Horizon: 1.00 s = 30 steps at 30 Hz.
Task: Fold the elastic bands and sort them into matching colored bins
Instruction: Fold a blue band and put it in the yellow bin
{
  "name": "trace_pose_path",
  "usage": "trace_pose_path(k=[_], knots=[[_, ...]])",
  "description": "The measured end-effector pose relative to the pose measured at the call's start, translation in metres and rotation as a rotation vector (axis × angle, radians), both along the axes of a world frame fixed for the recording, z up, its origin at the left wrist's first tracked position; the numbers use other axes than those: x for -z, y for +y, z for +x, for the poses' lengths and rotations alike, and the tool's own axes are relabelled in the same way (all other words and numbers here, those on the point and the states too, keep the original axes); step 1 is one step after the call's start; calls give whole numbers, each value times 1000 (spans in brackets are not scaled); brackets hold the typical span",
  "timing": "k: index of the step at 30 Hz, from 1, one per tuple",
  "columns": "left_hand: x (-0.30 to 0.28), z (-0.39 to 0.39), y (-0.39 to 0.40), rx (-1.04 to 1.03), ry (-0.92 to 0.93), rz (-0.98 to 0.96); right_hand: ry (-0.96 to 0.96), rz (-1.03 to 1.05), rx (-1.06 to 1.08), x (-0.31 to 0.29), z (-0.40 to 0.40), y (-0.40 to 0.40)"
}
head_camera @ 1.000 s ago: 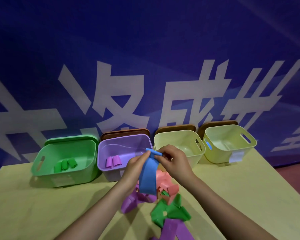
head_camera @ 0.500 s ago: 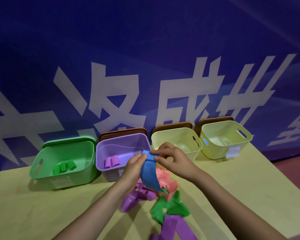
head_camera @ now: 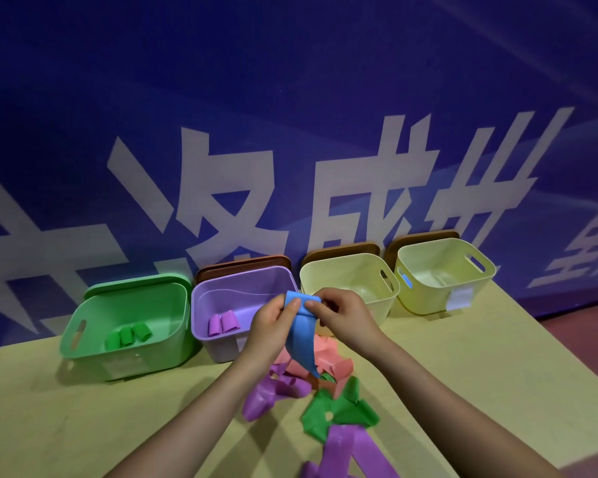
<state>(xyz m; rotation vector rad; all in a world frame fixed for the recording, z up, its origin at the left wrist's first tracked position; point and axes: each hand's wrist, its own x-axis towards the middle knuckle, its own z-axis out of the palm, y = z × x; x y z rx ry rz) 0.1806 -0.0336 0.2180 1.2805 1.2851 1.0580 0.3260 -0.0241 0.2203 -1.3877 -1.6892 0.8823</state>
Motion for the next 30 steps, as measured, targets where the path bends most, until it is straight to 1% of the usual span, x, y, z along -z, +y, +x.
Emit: trace_pose_path(k=[3, 6, 11, 13, 18, 23, 30], knots=[[0, 1, 1, -23, 25, 39, -76, 103, 12, 0, -2, -1], [-3, 1, 0, -21, -3, 17, -122, 184, 27, 0, -2, -3], [-7, 0, -2, 4, -147, -157, -106, 181, 66, 3, 2, -7], [-6, 1, -3, -7, -185, -195, -107, 183, 69, 3, 2, -7], [-4, 3, -5, -42, -215, -205, -102, 202, 77, 3, 3, -8], [-5, 4, -5, -48, -188, -274, -83, 248, 56, 2, 4, -7], [-6, 7, -8, -81, -199, -216, -71, 282, 53, 1, 2, -8]])
